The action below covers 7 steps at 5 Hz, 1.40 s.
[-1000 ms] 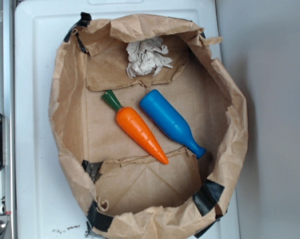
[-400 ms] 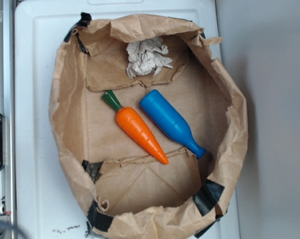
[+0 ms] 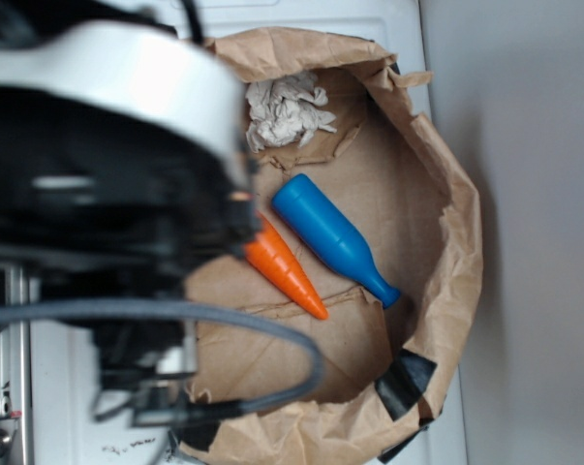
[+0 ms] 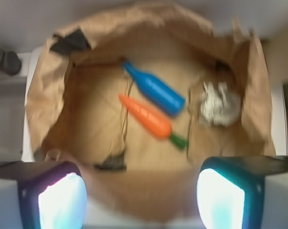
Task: Grab the carrot.
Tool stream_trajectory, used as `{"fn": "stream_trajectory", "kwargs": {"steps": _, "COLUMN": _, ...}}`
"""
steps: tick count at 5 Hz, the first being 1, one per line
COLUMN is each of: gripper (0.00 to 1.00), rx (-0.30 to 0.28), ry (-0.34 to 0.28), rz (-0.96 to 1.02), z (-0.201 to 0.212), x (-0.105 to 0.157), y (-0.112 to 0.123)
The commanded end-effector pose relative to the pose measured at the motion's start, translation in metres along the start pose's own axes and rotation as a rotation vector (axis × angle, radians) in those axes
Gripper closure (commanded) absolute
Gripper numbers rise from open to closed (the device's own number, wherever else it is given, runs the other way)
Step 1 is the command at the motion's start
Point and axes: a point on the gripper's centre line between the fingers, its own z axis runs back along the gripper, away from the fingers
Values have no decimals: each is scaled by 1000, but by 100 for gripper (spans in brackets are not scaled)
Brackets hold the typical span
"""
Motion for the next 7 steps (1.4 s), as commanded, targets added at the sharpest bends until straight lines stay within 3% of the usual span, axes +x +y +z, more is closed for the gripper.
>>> {"fn": "stream_trajectory", "kwargs": {"steps": 1, "gripper": 0, "rx": 7, "ry": -56, "rz": 23, "z": 14, "x": 7, "y": 6}}
{"fn": "stream_trajectory", "kwargs": {"steps": 3, "gripper": 0, "rx": 7, "ry": -56, "rz": 23, "z": 14, "x": 7, "y": 6}}
{"fn": "stream_trajectory", "kwargs": {"steps": 4, "gripper": 0, "rx": 13, "ry": -36, "rz": 77, "z": -6, "x": 29, "y": 19}}
{"fn": "stream_trajectory", "kwargs": {"steps": 5, "gripper": 0, "rx": 22, "ry": -89, "rz": 82, "z": -19, "x": 34, "y": 28}}
{"fn": "stream_trajectory", "kwargs": {"steps": 7, "gripper": 0, "rx": 45, "ry": -122, "rz": -6, "z": -46, "x": -9, "y": 24}}
